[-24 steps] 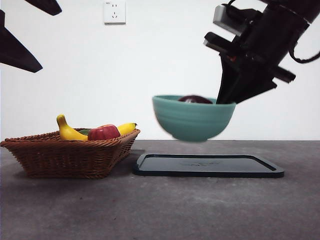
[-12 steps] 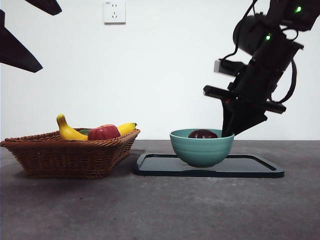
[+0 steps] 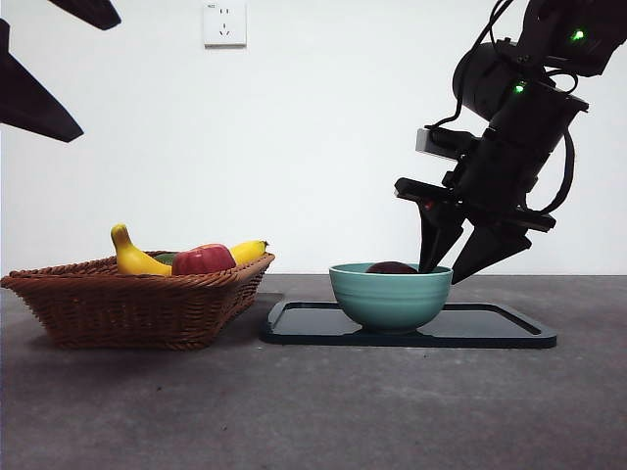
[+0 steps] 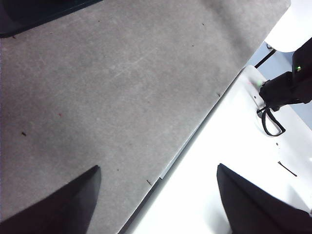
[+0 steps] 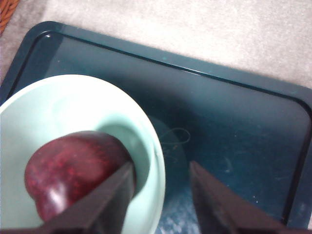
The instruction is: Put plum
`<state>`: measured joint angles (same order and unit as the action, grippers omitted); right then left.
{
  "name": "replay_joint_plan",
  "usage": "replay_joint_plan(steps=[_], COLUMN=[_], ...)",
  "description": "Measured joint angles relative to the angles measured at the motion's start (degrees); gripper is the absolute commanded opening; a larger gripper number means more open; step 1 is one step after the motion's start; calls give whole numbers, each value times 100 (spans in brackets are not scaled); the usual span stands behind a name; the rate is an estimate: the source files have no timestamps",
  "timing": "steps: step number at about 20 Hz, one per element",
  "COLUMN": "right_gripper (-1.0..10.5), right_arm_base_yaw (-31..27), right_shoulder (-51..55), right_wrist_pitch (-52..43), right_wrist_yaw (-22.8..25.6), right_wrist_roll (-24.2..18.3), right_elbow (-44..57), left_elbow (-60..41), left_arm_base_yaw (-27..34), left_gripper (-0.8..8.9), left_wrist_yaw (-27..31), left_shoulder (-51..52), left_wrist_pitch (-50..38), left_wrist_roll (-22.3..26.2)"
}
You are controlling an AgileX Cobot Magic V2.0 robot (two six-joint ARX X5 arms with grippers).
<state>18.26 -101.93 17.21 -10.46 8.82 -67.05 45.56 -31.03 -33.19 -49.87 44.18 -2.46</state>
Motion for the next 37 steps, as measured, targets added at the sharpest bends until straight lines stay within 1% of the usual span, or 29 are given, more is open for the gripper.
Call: replay_joint_plan(steps=[3, 6, 8, 11, 14, 15, 19, 24, 26, 28, 37], right_gripper=[209, 209, 209, 209, 209, 209, 209, 209, 209, 209, 209], right_arm_base_yaw=[0, 0, 2, 7, 7, 7, 9, 11, 11, 11, 11], right_shoulder=[326, 1329, 1998, 3069, 3799, 4004, 5051, 6131, 6454, 6686, 6815], right_wrist_pitch=[72, 361, 802, 1714, 2588, 2719, 2852, 2889, 2924, 2957, 2973], right_wrist_yaw=[0, -20, -184, -343, -494, -533, -693, -1434, -1620, -1661, -1661], right_wrist_roll=[0, -4, -63, -238, -367, -398, -435, -428, -407, -387, -385], right_elbow=[0, -22, -33, -33, -31, -4, 579, 1797, 2227, 2520, 2592], left_elbow=[0, 0, 0, 0, 0, 0, 0, 0, 0, 0, 0], left_arm_base_yaw=[0, 0, 0, 0, 0, 0, 0, 0, 0, 0, 0], left_gripper=[374, 374, 374, 374, 374, 374, 374, 374, 374, 374, 374], left_wrist_yaw=[2, 2, 0, 2, 0, 0, 0, 0, 2, 0, 0], left_shoulder=[0, 0, 0, 0, 0, 0, 0, 0, 0, 0, 0], left_wrist_pitch=[0, -2, -2, -2, -4, -4, -2, -4, -2, -2, -4], left_wrist_roll=[0, 0, 2, 0, 0, 2, 0, 2, 0, 2, 2])
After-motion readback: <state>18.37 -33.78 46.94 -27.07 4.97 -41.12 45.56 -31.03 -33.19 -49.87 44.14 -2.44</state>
